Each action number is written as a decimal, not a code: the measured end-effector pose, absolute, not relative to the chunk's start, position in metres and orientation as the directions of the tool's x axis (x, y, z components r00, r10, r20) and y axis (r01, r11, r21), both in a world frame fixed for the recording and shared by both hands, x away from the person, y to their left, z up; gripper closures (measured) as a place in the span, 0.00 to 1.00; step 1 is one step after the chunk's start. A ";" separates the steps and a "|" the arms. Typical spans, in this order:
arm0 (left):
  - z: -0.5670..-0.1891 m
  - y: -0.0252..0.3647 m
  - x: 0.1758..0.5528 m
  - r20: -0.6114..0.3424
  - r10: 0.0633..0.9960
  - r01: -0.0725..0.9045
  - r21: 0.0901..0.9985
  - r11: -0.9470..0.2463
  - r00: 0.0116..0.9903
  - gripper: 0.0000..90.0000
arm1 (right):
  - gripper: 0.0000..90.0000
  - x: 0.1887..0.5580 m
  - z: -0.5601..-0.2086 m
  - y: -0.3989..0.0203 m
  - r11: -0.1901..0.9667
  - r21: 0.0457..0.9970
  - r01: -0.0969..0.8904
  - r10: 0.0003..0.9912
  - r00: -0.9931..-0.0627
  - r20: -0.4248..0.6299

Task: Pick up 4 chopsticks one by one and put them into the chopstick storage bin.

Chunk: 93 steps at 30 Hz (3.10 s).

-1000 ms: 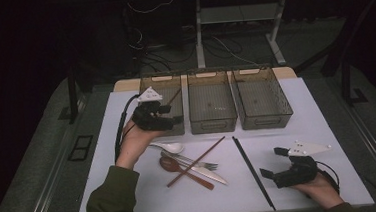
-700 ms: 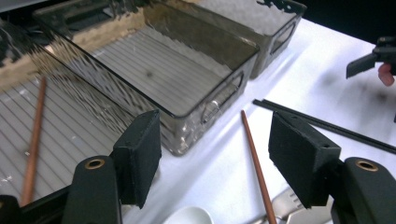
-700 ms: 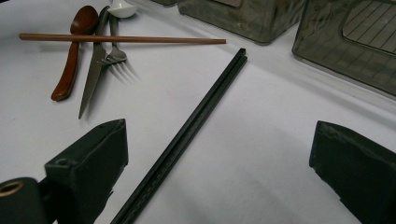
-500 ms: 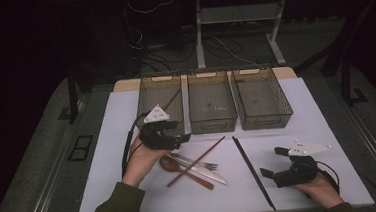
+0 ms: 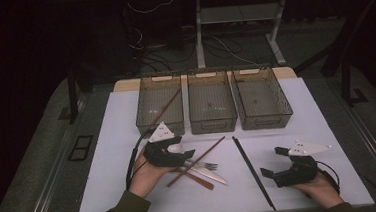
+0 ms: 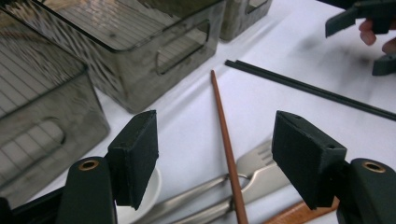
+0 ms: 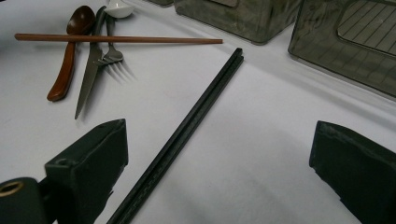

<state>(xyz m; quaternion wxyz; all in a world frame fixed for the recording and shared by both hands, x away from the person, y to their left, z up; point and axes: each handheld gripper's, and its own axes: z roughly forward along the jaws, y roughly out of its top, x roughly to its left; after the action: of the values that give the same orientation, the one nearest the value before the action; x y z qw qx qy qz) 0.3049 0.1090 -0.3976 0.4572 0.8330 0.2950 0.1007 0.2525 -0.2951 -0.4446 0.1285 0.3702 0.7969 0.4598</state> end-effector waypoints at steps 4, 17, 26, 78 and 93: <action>-0.403 0.107 0.296 -0.100 0.578 0.400 0.815 -0.420 0.810 0.34 | 0.04 0.252 -0.445 -0.295 0.300 0.829 0.472 0.710 -0.691 0.136; -0.421 0.095 0.291 -0.122 0.542 0.416 0.784 -0.461 0.831 0.43 | 0.04 0.252 -0.445 -0.295 0.304 0.828 0.471 0.710 -0.691 0.132; -0.428 0.089 0.292 -0.127 0.546 0.438 0.755 -0.488 0.828 0.63 | 0.04 0.252 -0.445 -0.294 0.307 0.827 0.470 0.709 -0.693 0.130; -0.442 0.081 0.305 -0.146 0.588 0.506 0.693 -0.514 0.796 0.89 | 0.04 0.253 -0.446 -0.294 0.320 0.825 0.465 0.712 -0.693 0.114; -0.439 0.082 0.306 -0.137 0.581 0.500 0.685 -0.529 0.803 0.92 | 0.04 0.253 -0.446 -0.294 0.320 0.826 0.465 0.712 -0.693 0.115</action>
<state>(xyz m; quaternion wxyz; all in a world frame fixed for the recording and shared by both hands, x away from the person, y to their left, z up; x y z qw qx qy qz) 0.3063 0.0821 -0.4391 0.3735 0.8728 0.3095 0.0540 0.2532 -0.2938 -0.4459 0.1362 0.3672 0.8009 0.4529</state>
